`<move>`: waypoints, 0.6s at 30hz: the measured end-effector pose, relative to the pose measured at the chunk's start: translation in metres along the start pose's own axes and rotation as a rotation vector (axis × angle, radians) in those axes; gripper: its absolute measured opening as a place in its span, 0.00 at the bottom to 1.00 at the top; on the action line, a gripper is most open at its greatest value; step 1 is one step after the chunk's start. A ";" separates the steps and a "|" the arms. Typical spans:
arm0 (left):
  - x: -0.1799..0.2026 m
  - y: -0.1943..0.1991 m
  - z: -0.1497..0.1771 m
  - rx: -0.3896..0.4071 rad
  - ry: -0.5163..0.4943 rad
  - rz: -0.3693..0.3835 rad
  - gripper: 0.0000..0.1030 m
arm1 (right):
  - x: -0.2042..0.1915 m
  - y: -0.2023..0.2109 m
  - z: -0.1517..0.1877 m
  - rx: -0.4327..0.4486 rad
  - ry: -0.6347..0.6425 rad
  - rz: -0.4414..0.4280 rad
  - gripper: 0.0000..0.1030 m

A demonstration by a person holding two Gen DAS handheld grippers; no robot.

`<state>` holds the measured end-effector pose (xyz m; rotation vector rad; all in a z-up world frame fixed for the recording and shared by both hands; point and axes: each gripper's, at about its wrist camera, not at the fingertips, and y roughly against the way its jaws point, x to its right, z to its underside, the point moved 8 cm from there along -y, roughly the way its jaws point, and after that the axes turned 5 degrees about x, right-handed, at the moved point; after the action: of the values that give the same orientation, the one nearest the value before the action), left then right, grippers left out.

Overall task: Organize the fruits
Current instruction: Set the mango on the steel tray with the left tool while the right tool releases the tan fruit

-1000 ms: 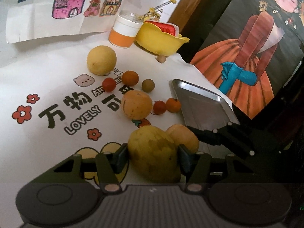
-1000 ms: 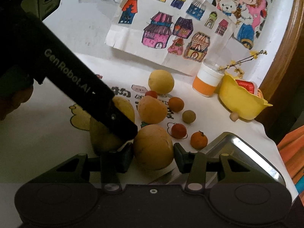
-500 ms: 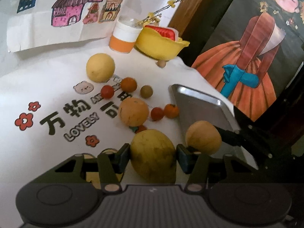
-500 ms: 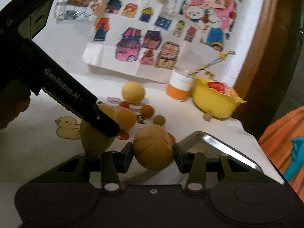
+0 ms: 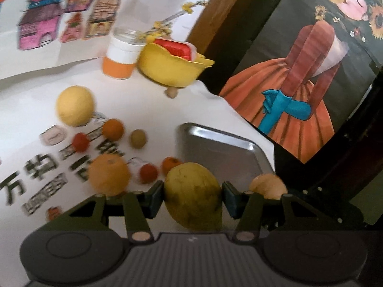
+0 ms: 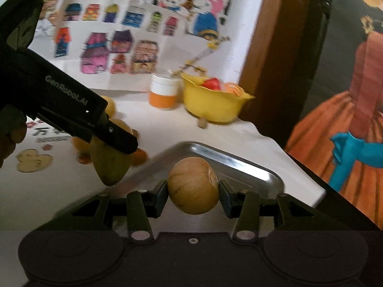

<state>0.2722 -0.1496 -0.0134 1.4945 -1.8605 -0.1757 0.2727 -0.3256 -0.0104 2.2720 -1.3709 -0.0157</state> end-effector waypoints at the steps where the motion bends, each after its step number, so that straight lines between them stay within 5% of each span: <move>1: 0.004 -0.006 -0.001 -0.003 -0.008 0.003 0.55 | 0.006 -0.003 0.002 -0.003 -0.008 0.008 0.46; 18: 0.027 -0.087 -0.018 -0.053 -0.040 -0.001 0.55 | 0.046 -0.052 0.011 -0.094 -0.040 0.039 0.47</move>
<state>0.3504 -0.1949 -0.0337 1.4654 -1.8727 -0.2557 0.3360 -0.3484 -0.0312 2.1787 -1.4046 -0.1109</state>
